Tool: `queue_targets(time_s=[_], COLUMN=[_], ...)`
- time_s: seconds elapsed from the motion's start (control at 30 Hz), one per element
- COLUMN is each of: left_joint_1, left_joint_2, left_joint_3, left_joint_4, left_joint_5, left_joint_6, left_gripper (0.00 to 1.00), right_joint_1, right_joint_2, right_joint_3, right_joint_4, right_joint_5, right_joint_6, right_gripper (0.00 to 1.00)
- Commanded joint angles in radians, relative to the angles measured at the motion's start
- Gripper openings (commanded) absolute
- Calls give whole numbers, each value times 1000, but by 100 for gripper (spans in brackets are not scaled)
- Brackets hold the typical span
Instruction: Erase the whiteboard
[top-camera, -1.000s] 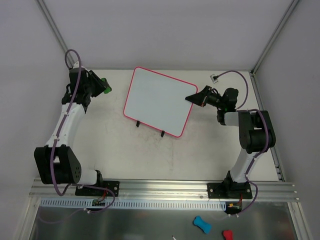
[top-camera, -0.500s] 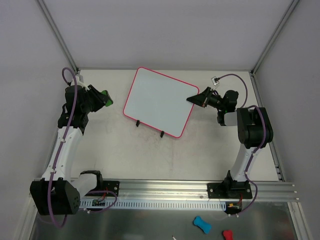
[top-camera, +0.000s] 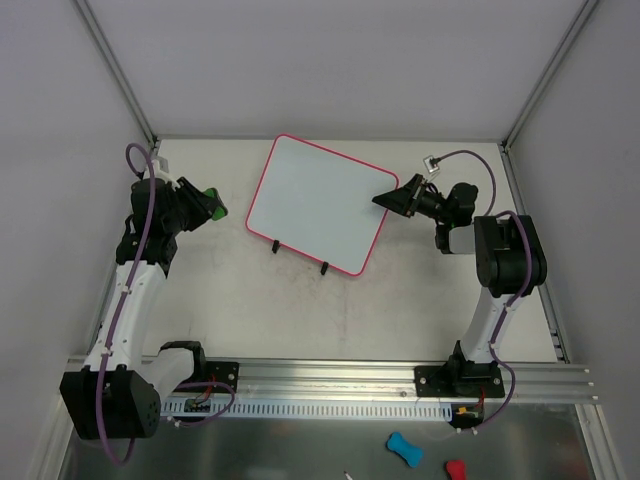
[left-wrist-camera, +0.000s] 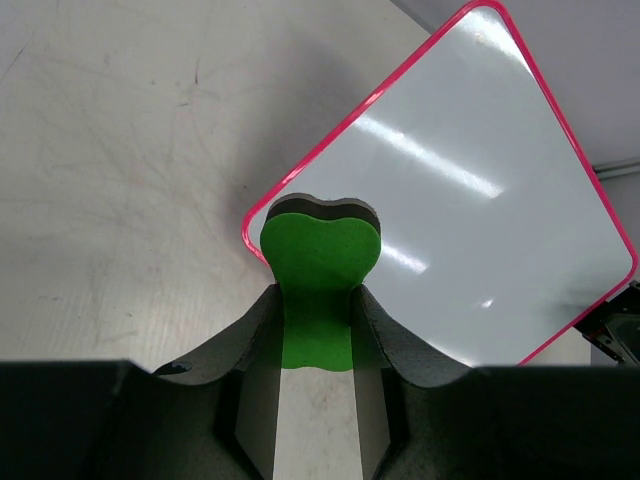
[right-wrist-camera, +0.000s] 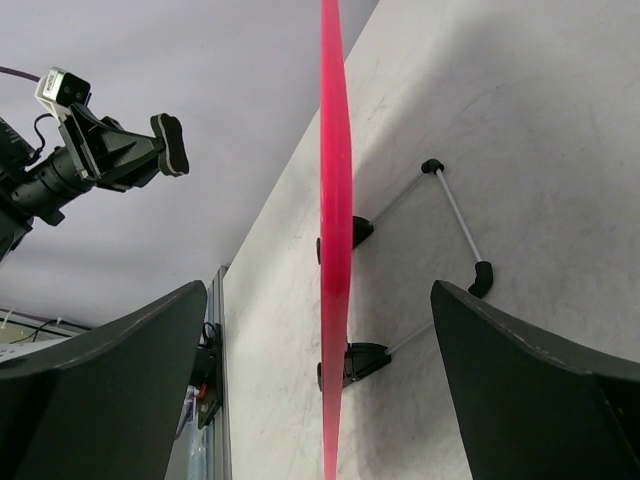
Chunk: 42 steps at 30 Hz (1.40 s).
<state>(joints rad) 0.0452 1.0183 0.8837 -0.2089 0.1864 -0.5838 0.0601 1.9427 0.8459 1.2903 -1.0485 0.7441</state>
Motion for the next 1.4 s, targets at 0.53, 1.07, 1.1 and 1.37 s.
queue_targets(time_s=[0.53, 1.07, 1.1, 1.37], left_joint_1=[-5, -19, -24, -87], left_joint_2=[-89, 20, 23, 98], left_joint_3=[-89, -223, -223, -226], left_joint_4=[-61, -67, -66, -66], left_joint_5=[82, 104, 88, 15], left_joint_6=[35, 38, 39, 47], left_gripper=[0, 0, 0, 0], right_joint_1=[-161, -212, -213, -177], right_joint_2=[-194, -602, -626, -907], right_joint_3=[-160, -205, -200, -179], right_joint_4=[201, -716, -803, -1235], right_joint_5=[163, 458, 472, 617], right_joint_6=[18, -364, -374, -580], right_gripper=[99, 99, 99, 99])
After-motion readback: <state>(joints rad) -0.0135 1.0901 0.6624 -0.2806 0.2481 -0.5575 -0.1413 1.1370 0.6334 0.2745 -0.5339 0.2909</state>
